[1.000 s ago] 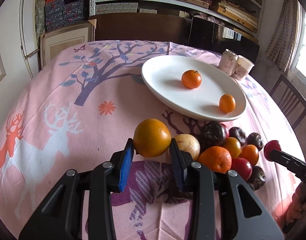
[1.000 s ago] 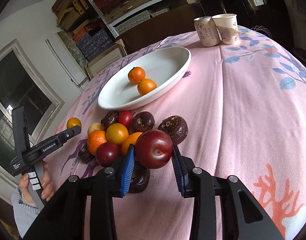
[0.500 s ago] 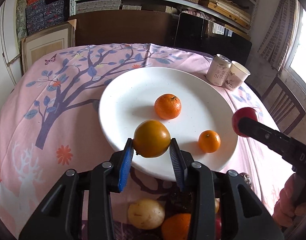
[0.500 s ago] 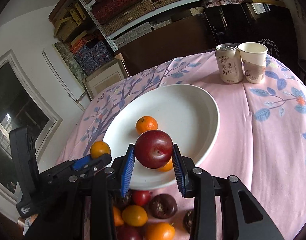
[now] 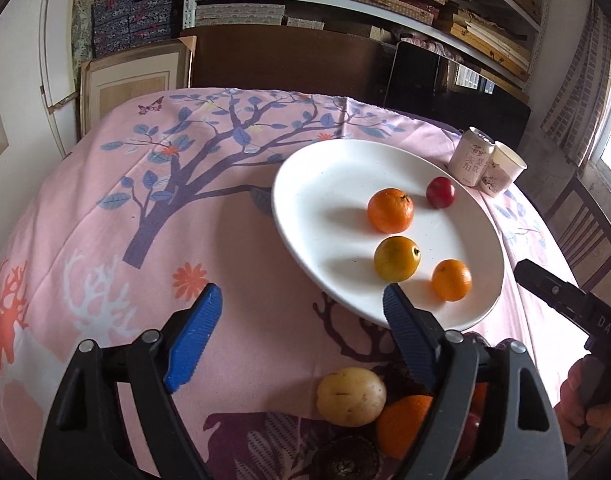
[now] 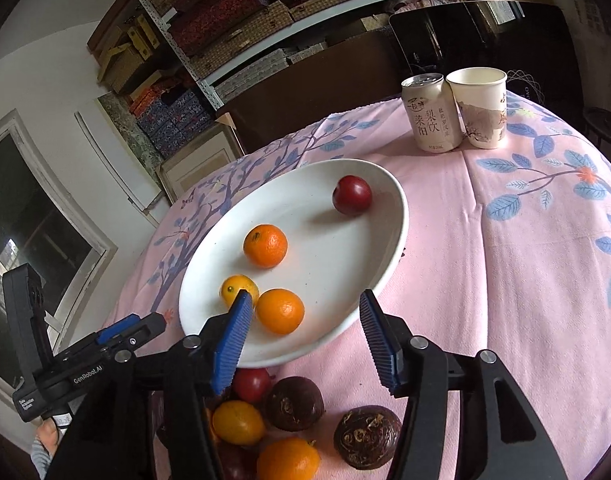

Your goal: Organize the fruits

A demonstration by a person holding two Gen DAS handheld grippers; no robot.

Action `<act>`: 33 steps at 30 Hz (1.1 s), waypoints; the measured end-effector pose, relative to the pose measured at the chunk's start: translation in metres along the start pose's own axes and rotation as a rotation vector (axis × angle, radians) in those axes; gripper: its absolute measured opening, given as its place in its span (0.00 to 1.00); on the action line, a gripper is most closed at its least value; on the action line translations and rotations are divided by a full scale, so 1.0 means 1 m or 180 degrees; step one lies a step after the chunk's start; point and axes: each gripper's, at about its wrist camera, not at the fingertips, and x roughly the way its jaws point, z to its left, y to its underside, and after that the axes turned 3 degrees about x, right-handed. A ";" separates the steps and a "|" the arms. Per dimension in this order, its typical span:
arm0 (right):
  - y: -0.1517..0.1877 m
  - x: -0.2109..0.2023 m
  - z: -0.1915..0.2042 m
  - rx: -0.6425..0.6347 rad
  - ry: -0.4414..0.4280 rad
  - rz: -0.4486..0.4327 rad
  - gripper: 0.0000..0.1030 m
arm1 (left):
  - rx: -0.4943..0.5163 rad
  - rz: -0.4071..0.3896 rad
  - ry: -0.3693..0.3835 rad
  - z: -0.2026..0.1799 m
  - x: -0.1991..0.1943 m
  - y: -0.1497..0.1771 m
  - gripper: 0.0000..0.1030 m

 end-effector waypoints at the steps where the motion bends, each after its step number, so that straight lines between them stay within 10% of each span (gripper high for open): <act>1: 0.004 -0.003 -0.001 -0.0003 0.0004 0.0002 0.56 | 0.0013 0.0017 0.0009 0.001 -0.001 0.004 0.78; 21: 0.020 -0.036 -0.029 0.0320 -0.0006 -0.0081 0.69 | 0.0094 0.0307 -0.0009 0.006 0.007 0.037 0.92; 25: 0.020 -0.039 -0.031 0.0367 -0.0026 -0.0096 0.69 | -0.0152 0.0176 -0.0432 0.039 -0.003 0.033 0.91; 29: 0.019 -0.040 -0.029 0.0350 -0.0055 -0.0111 0.69 | -0.0772 0.0269 -0.0012 0.078 -0.007 0.039 0.90; 33: 0.019 -0.039 -0.029 0.0326 -0.0048 -0.0100 0.69 | -0.0520 0.0172 0.0115 0.057 -0.019 0.045 0.90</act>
